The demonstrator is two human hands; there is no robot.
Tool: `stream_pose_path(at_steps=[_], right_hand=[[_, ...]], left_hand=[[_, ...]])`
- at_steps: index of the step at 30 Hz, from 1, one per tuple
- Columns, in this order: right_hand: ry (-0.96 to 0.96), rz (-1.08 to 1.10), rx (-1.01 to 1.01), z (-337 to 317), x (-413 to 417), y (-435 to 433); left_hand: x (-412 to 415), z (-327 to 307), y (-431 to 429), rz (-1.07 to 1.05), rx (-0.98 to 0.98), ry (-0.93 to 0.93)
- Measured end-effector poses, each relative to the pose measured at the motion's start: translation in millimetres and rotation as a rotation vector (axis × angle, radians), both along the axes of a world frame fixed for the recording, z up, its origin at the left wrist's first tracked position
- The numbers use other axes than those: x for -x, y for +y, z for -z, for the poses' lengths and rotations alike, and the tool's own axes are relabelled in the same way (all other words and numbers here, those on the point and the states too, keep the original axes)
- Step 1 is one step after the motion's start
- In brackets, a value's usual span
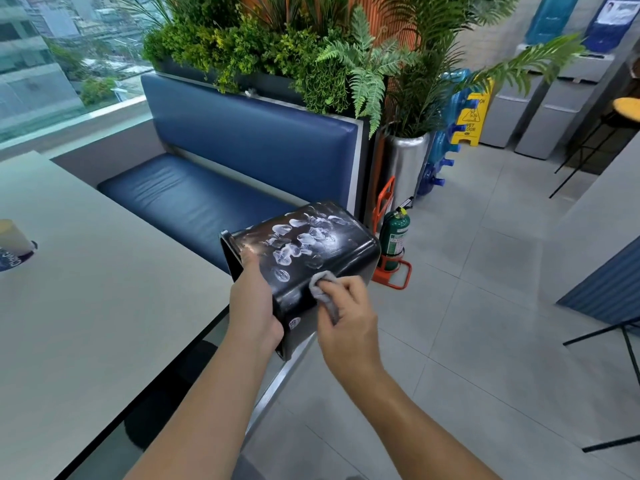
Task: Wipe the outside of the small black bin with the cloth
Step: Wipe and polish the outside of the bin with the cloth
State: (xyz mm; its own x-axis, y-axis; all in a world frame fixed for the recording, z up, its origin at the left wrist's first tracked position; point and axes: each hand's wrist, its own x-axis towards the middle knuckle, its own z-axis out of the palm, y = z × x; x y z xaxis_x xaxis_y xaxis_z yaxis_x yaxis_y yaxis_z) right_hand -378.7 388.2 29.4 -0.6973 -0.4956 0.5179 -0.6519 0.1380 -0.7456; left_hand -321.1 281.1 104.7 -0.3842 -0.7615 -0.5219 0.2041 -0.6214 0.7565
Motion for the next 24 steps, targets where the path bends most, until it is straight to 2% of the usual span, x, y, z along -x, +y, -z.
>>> stream_pose_path(at_steps=[2,4,8,10,12,17,24], right_hand=[[0.116,-0.137,-0.038,-2.7,-13.7,-2.1],[0.154,-0.163,-0.070,-4.3,-9.2,-3.0],[0.000,0.093,-0.010,-9.6,34.2,-2.4],[0.002,0.149,-0.031,-10.3,43.8,-2.0],[0.057,0.097,-0.077,-9.3,30.4,-5.0],[0.236,-0.189,-0.183,-4.5,-19.1,-12.1],[0.101,0.136,-0.162,4.6,31.9,-9.6]], left_hand=[[1.3,2.1,1.7,-0.014,0.000,-0.019],[-1.2,8.0,-0.6,-0.035,-0.002,-0.037],[-7.5,16.0,-2.4,-0.028,0.021,-0.058],[-9.7,16.7,-2.2,-0.032,0.049,-0.071],[-9.9,17.3,-3.7,-0.050,0.070,-0.079],[-11.6,24.3,-3.3,0.015,0.236,-0.178],[-22.8,28.4,-15.0,0.054,0.351,-0.189]])
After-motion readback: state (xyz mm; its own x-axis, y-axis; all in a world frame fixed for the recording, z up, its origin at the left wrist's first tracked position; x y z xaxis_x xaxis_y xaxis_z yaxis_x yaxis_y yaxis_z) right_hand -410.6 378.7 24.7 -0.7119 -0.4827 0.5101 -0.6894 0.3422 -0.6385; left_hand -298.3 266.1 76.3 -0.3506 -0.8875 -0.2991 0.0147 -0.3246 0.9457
